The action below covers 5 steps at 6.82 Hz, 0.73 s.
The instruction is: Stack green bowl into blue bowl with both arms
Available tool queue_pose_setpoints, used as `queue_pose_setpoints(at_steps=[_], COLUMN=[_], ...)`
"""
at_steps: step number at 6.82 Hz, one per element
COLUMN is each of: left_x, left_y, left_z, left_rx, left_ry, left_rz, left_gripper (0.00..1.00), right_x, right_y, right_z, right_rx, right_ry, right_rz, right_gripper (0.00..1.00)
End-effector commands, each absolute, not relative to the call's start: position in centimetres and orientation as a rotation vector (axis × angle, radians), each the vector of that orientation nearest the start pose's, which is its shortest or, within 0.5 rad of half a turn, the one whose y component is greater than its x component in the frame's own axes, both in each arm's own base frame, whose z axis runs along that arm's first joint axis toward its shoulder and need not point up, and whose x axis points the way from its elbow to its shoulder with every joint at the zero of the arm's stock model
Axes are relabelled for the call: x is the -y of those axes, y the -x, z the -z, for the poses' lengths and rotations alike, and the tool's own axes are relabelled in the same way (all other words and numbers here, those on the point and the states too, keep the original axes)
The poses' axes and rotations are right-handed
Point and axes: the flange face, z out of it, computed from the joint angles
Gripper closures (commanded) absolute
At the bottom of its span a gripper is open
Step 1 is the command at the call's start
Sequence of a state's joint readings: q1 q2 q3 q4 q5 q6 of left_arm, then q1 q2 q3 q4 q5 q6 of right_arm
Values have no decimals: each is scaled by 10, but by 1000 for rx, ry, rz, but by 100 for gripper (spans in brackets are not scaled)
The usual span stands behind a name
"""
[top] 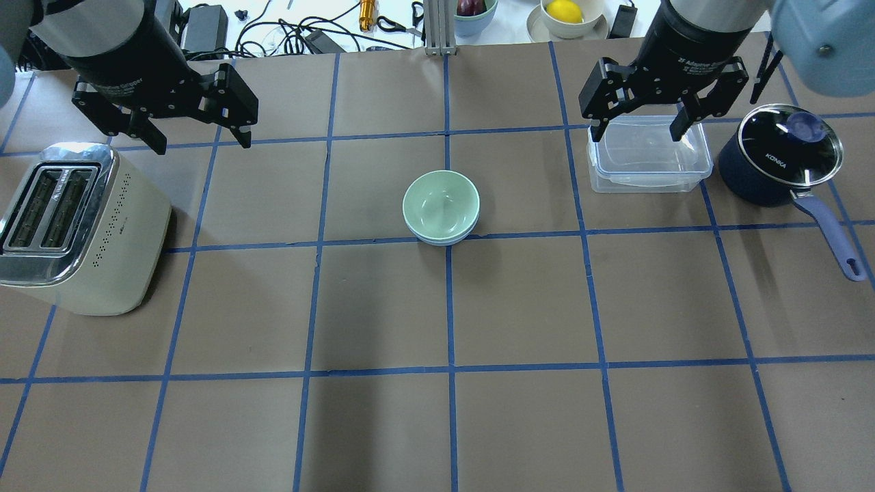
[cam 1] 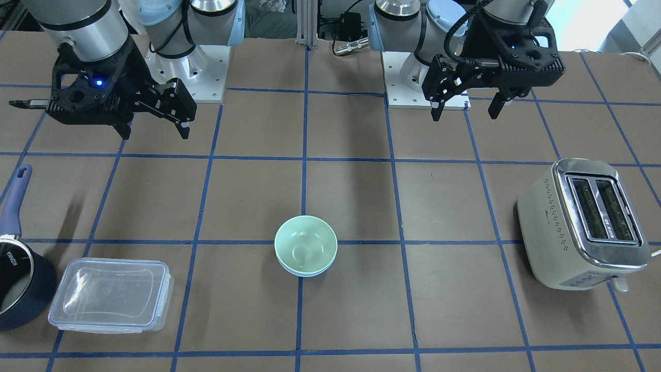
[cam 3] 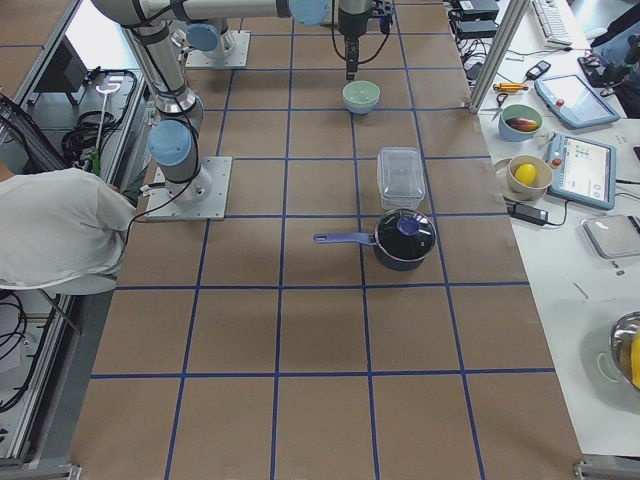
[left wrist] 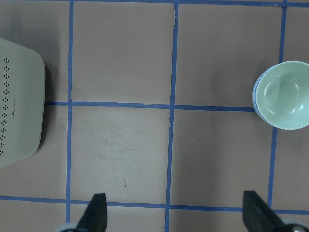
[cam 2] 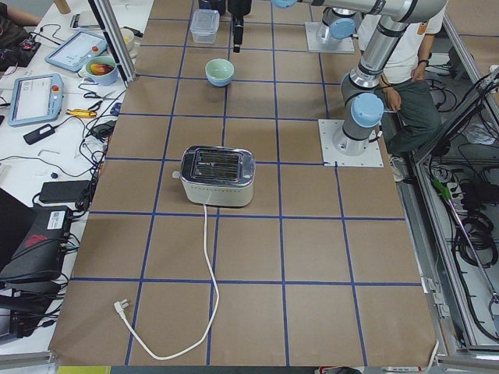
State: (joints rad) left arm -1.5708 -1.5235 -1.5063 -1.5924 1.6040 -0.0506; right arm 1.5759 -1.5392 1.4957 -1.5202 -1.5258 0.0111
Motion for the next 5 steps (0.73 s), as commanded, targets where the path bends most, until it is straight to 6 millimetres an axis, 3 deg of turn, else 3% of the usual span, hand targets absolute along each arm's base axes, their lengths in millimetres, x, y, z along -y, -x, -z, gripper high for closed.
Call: queue_pose_setpoints(at_steps=[1, 5], left_x=[478, 478], left_y=[130, 130], left_z=[-540, -540], left_rx=[-3106, -3106], left_ry=[81, 81], left_rz=[137, 137], left_gripper=[0, 0], right_x=[499, 500], right_y=[-140, -138], right_z=[-508, -508], right_rx=[-3107, -3132], right_ry=[-18, -22], right_rz=[-89, -82], right_gripper=[0, 0])
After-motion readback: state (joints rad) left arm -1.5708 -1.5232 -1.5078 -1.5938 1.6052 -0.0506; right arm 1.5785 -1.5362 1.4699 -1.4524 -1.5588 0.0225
